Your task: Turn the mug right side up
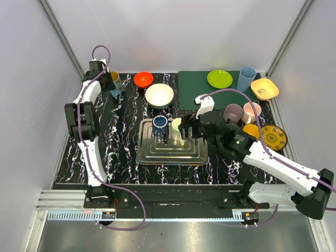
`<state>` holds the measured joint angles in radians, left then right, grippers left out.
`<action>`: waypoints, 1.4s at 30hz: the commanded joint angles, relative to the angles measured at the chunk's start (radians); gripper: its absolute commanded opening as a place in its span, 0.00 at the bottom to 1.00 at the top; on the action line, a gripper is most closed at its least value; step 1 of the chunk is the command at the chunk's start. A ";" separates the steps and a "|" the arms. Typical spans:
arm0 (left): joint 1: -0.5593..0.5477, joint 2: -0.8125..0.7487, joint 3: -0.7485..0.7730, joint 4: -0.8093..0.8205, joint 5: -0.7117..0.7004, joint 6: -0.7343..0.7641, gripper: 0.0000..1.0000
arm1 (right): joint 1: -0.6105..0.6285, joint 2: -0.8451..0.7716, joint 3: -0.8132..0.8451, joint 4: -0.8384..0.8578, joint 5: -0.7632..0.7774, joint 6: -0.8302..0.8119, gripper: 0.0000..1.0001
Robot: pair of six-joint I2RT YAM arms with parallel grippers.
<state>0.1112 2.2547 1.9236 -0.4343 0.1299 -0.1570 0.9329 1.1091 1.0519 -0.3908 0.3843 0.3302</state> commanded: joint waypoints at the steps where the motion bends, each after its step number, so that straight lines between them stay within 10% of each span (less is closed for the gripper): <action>1: 0.027 -0.059 -0.012 0.058 0.019 -0.038 0.00 | -0.008 -0.014 -0.006 0.020 0.028 0.016 0.93; 16: -0.079 -0.910 -0.619 0.230 0.057 -0.380 0.00 | -0.008 0.051 0.025 0.197 -0.146 0.082 0.93; 23: -0.128 -1.334 -0.840 0.388 0.202 -0.617 0.00 | -0.034 0.116 0.072 0.360 -0.528 0.288 0.93; 33: -0.199 -1.503 -1.100 0.948 0.473 -1.134 0.00 | -0.039 0.150 0.010 0.826 -0.788 0.523 0.93; 42: -0.283 -1.543 -1.158 1.069 0.485 -1.196 0.00 | -0.075 0.221 0.054 0.859 -0.746 0.541 0.92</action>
<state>-0.1398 0.7673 0.7341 0.3195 0.5846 -1.2736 0.8944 1.2839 1.0599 0.3836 -0.3435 0.8314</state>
